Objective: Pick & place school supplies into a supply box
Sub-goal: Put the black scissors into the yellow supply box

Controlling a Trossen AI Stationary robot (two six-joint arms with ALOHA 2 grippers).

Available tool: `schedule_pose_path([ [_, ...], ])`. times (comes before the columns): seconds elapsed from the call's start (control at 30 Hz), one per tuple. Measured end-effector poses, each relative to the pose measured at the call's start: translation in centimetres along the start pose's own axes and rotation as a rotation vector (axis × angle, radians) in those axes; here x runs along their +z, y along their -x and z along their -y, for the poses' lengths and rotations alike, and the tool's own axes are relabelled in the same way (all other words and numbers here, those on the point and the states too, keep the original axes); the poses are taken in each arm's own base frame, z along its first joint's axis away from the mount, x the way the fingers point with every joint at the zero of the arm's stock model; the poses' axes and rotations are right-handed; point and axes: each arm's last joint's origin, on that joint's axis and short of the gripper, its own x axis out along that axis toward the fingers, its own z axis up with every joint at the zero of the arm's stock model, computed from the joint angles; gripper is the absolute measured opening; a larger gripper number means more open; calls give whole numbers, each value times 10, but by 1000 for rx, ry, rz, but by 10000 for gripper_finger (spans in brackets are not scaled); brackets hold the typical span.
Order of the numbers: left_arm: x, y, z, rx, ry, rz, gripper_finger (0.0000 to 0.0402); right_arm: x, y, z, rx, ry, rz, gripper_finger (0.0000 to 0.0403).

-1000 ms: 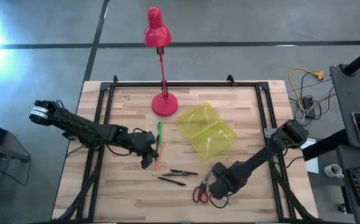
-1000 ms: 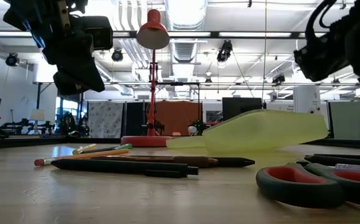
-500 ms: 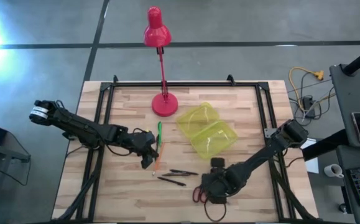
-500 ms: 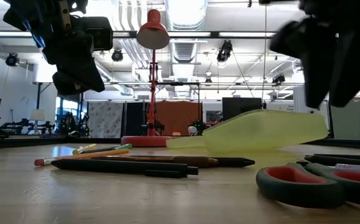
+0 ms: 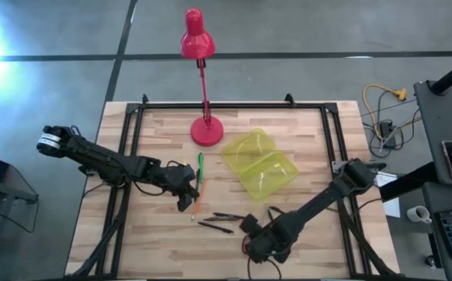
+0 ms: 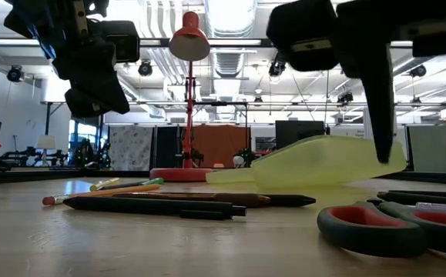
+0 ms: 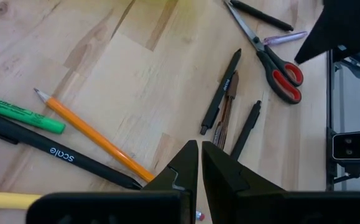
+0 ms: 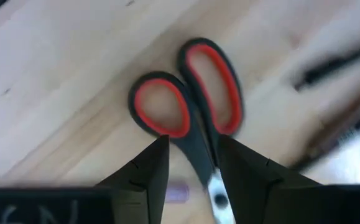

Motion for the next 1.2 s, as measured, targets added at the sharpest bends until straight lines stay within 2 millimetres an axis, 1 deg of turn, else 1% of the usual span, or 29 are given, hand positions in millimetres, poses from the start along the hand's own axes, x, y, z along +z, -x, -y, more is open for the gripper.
schedule_pose_path([
  [0.2, 0, 0, 0, 0, 19, -1, 6, 3, -6, 0, -9, 74, 32, 120],
  [0.4, 0, 0, 0, 0, 19, -1, 6, 7, -21, 1, -14, 94, 42, 125],
  [0.5, 0, 0, 0, 0, 19, -1, 6, 8, -30, 1, -15, 72, 19, 133],
  [0.73, 0, 0, 0, 4, 19, -5, 6, 8, -40, 6, -10, 47, 2, 167],
  [0.83, -1, 0, 0, 4, 19, -5, 6, 5, -42, 11, 4, 14, -6, 172],
  [0.97, -1, 0, -1, 4, 19, -5, 6, -1, -44, 21, 79, -71, -12, 153],
  [1.1, -4, -2, -4, 15, 19, -17, 6, -6, -44, 27, 120, -94, -29, 113],
  [1.2, -8, -3, -7, 24, 20, -27, 6, -8, -45, 28, 125, -74, -34, 83],
])
